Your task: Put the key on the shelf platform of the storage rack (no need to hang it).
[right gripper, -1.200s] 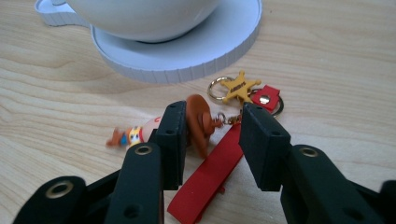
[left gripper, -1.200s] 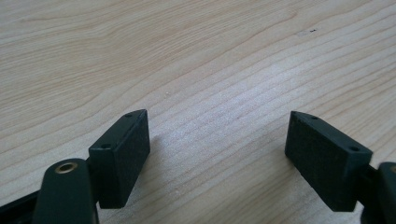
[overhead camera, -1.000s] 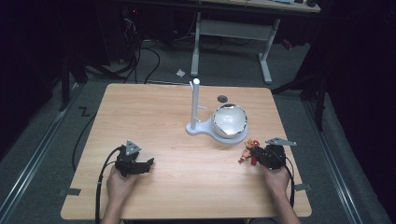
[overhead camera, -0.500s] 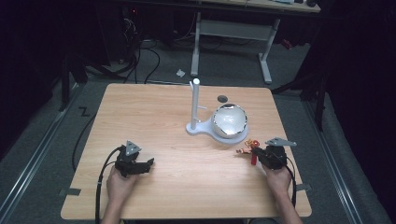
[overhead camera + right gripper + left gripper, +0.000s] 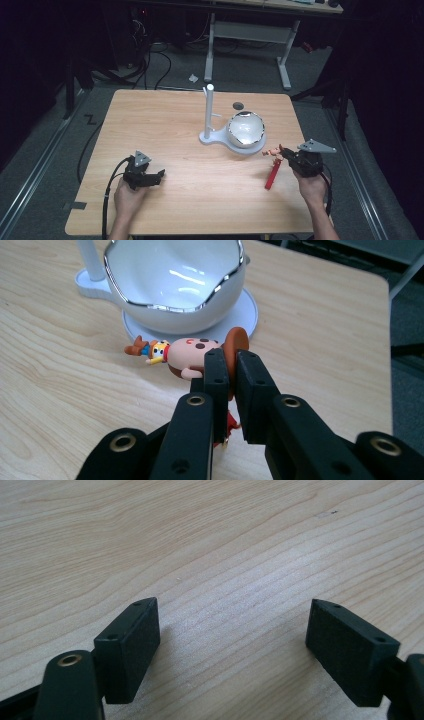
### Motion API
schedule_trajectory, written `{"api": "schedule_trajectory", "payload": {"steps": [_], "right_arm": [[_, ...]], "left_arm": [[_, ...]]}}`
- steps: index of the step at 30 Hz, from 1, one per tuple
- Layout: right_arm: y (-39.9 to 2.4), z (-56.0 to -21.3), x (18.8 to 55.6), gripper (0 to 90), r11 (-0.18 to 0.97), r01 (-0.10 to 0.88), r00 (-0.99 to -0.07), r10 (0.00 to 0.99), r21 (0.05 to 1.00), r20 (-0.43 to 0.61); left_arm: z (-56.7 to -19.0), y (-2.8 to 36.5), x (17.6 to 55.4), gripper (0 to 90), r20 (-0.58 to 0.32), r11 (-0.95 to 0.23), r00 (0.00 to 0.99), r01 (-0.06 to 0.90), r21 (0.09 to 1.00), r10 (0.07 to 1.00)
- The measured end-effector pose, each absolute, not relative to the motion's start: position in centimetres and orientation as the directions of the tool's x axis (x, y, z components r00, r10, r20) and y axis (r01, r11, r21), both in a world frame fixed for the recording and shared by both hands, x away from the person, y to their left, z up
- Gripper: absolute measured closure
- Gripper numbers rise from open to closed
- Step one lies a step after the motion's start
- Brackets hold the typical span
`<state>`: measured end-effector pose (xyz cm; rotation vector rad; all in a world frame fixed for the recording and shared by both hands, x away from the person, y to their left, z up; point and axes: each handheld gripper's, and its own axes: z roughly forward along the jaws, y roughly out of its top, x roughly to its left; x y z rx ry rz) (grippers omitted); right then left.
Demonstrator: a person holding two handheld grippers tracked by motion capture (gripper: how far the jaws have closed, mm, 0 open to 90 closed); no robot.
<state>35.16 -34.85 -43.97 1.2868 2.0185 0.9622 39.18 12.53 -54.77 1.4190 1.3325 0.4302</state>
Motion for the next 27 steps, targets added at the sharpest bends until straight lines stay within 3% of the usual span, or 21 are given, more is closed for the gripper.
{"api": "schedule_trajectory", "payload": {"steps": [5,13,27], "right_arm": [[-34.5,-42.2,34.9,84.5,0.307,0.521,-0.390,0.915,0.796,-0.097],[-34.9,-39.7,34.6,84.5,0.274,0.488,-0.431,0.901,0.829,-0.044],[-33.9,-35.3,34.1,84.6,0.322,0.424,-0.484,0.871,0.847,-0.089]], "left_arm": [[-54.8,12.6,39.2,22.2,-0.394,0.219,0.306,0.475,0.852,0.867],[-54.8,12.5,39.2,22.0,-0.391,0.218,0.305,0.474,0.853,0.868],[-54.8,12.6,39.2,22.2,-0.392,0.219,0.304,0.474,0.853,0.868]]}}
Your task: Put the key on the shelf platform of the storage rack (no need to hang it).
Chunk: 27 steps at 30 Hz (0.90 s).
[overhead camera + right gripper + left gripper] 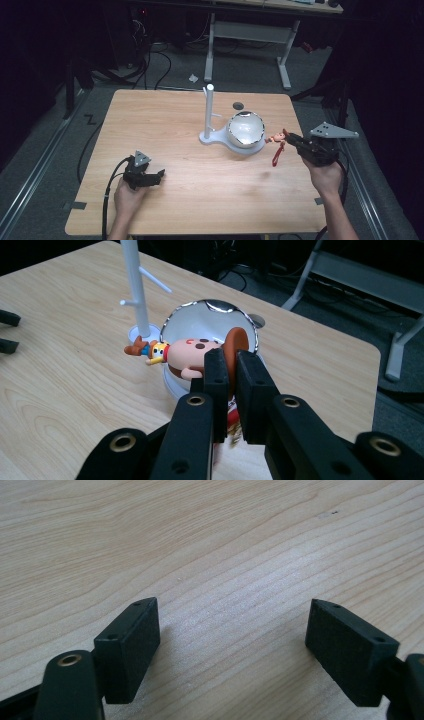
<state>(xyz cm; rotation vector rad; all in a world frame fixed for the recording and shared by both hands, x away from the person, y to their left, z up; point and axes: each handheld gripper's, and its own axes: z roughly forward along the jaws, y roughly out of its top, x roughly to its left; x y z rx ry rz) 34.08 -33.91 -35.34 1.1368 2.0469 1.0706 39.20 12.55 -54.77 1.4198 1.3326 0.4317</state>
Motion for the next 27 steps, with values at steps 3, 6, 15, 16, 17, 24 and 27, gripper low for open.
{"api": "schedule_trajectory", "payload": {"steps": [3,6,15,16,17,24,27], "right_arm": [[-33.5,-34.7,33.9,84.6,0.319,0.414,-0.496,0.864,0.852,-0.083],[-33.0,-33.8,33.9,84.6,0.324,0.397,-0.519,0.851,0.859,-0.081],[-31.5,-32.7,35.8,84.6,0.354,0.384,-0.539,0.836,0.853,-0.103],[-31.3,-32.4,36.3,84.6,0.346,0.379,-0.542,0.835,0.858,-0.098],[-31.3,-32.4,36.3,84.6,0.346,0.379,-0.542,0.835,0.858,-0.098],[-30.2,-31.2,38.0,84.6,0.339,0.360,-0.553,0.828,0.869,-0.093],[-29.8,-31.0,38.5,84.5,0.354,0.365,-0.552,0.827,0.861,-0.106]], "left_arm": [[-54.8,12.5,39.2,22.3,-0.393,0.221,0.303,0.473,0.853,0.868],[-54.8,12.5,39.2,22.3,-0.394,0.222,0.302,0.473,0.853,0.868],[-54.8,12.5,39.2,22.3,-0.393,0.220,0.303,0.474,0.853,0.868],[-54.8,12.5,39.2,22.3,-0.393,0.221,0.303,0.473,0.853,0.868],[-54.8,12.5,39.2,22.3,-0.393,0.221,0.303,0.473,0.853,0.868],[-54.8,12.6,39.1,22.3,-0.391,0.218,0.304,0.475,0.853,0.869],[-54.8,12.6,39.1,22.2,-0.391,0.218,0.305,0.475,0.853,0.868]]}}
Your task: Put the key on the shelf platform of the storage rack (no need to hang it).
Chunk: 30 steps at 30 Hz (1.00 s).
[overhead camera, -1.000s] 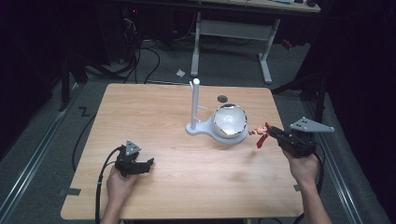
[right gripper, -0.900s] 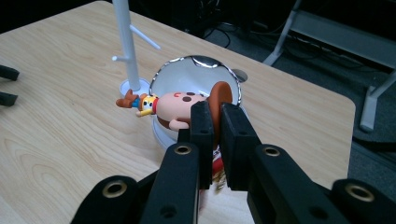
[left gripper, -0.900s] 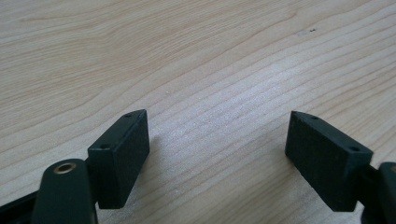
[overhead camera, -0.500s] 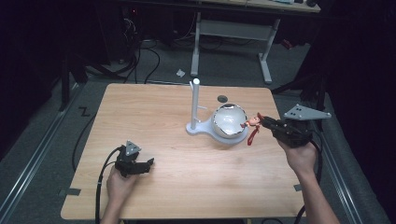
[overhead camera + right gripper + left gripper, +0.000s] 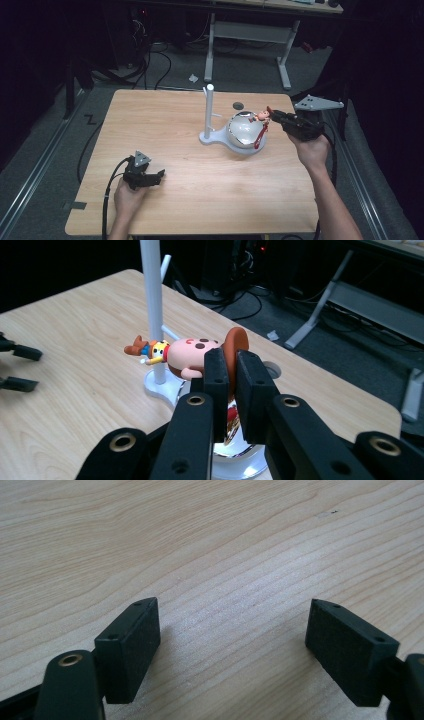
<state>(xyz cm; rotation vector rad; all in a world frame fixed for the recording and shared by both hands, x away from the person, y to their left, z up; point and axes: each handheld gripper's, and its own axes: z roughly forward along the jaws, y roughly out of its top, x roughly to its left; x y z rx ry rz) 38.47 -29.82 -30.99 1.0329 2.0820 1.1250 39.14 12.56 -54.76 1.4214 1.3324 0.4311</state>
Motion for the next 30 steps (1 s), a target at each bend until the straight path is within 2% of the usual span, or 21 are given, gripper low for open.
{"api": "schedule_trajectory", "payload": {"steps": [13,30], "right_arm": [[-28.8,-32.0,41.7,84.5,0.324,0.369,-0.552,0.830,0.871,-0.075],[-28.3,-37.1,44.2,84.6,0.313,0.451,-0.531,0.847,0.836,-0.030]], "left_arm": [[-54.8,12.6,39.1,22.0,-0.391,0.216,0.306,0.475,0.853,0.868],[-54.8,12.6,39.1,22.0,-0.391,0.217,0.305,0.475,0.853,0.868]]}}
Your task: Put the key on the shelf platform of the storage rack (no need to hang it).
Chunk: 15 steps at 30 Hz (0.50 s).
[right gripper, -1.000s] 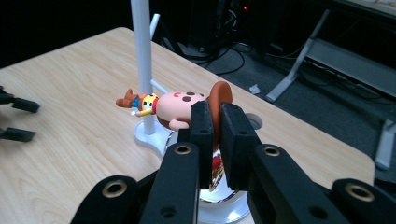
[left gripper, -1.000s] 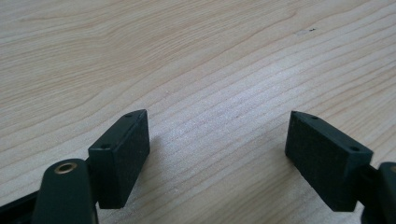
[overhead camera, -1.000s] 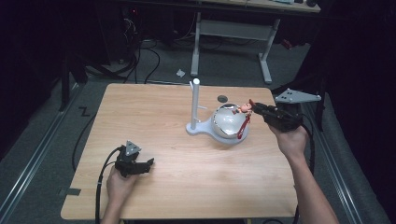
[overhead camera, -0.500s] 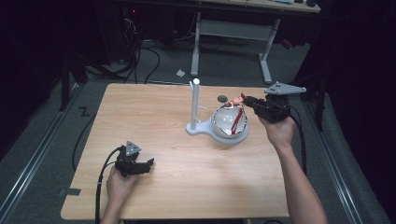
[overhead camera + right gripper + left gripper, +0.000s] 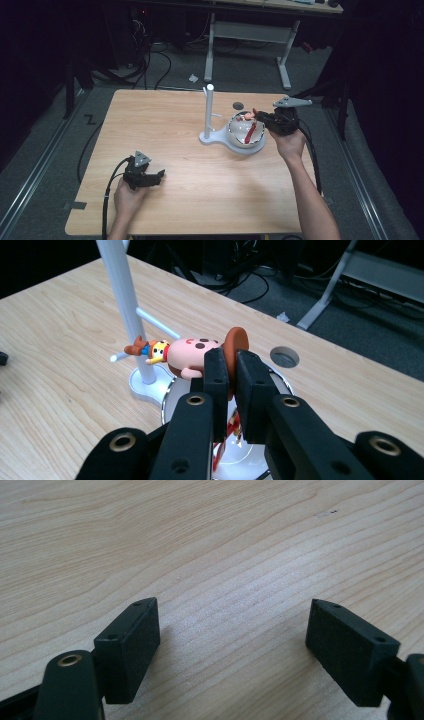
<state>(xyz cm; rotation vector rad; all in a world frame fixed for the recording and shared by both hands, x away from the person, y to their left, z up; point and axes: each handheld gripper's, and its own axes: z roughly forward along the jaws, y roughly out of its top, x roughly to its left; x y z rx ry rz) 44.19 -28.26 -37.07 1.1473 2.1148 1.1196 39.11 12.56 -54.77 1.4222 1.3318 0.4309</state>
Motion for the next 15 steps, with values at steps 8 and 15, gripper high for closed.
{"api": "schedule_trajectory", "payload": {"steps": [8,15], "right_arm": [[-27.7,-38.4,44.9,84.6,0.344,0.476,-0.519,0.853,0.810,-0.057],[-27.6,-40.3,45.4,84.6,0.337,0.510,-0.501,0.864,0.791,-0.045]], "left_arm": [[-54.8,12.6,39.1,22.0,-0.391,0.217,0.305,0.475,0.853,0.868],[-54.8,12.6,39.1,22.0,-0.391,0.217,0.305,0.475,0.853,0.868]]}}
